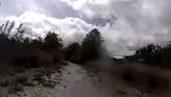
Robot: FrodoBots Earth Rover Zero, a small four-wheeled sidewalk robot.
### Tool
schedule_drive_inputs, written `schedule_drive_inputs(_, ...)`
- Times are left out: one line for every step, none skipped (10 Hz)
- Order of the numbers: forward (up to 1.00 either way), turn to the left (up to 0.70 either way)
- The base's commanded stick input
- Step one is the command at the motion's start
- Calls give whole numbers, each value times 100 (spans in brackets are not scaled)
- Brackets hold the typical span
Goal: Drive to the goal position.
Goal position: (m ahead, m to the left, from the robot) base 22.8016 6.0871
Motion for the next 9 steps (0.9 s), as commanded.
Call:
schedule_drive_inputs(59, 15)
schedule_drive_inputs(59, 9)
schedule_drive_inputs(59, 3)
schedule_drive_inputs(59, 1)
schedule_drive_inputs(59, 1)
schedule_drive_inputs(59, 1)
schedule_drive_inputs(59, 1)
schedule_drive_inputs(59, 1)
schedule_drive_inputs(59, 1)
